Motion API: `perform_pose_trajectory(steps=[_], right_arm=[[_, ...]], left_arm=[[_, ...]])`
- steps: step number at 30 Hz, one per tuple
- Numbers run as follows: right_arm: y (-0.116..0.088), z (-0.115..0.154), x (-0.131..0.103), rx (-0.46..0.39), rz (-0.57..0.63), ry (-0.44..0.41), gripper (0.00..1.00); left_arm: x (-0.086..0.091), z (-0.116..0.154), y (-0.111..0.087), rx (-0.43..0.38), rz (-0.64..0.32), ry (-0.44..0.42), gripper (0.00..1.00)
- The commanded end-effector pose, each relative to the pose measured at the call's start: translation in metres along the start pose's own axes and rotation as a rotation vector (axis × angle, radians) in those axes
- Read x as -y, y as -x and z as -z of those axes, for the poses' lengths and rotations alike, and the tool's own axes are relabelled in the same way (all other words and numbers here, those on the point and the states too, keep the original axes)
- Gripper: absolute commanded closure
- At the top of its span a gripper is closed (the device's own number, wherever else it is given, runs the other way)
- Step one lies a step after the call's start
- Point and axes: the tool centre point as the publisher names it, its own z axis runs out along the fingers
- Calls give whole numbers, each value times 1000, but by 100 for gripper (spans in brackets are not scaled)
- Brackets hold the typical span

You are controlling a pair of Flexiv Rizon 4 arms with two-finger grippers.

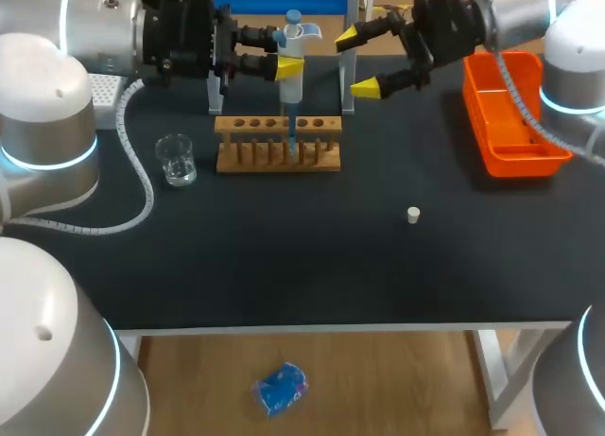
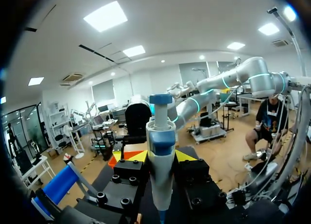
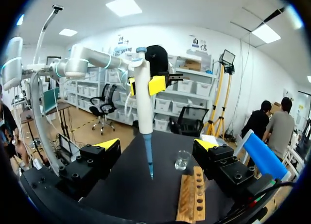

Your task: Invert the test tube, pick up the pipette, mount the tip to pipette, aspirate from beaker and dispense into the tube, eject the tip, return the pipette, and cap with the stopper.

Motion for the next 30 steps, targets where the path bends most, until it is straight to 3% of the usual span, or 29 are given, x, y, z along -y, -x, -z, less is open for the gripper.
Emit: perform_pose_trajectory(steps=[1,12,30], right_arm=[[4,-17,2,-18,-6,77,0],[-8,-45,-29,-92,-22,128,0],[-13,-93,-29,-90,-61,141,0]], left_arm=[[0,-1,0,4,-1,-1,100],[0,-1,0,4,-1,-1,100],[0,-1,0,4,-1,-1,100]])
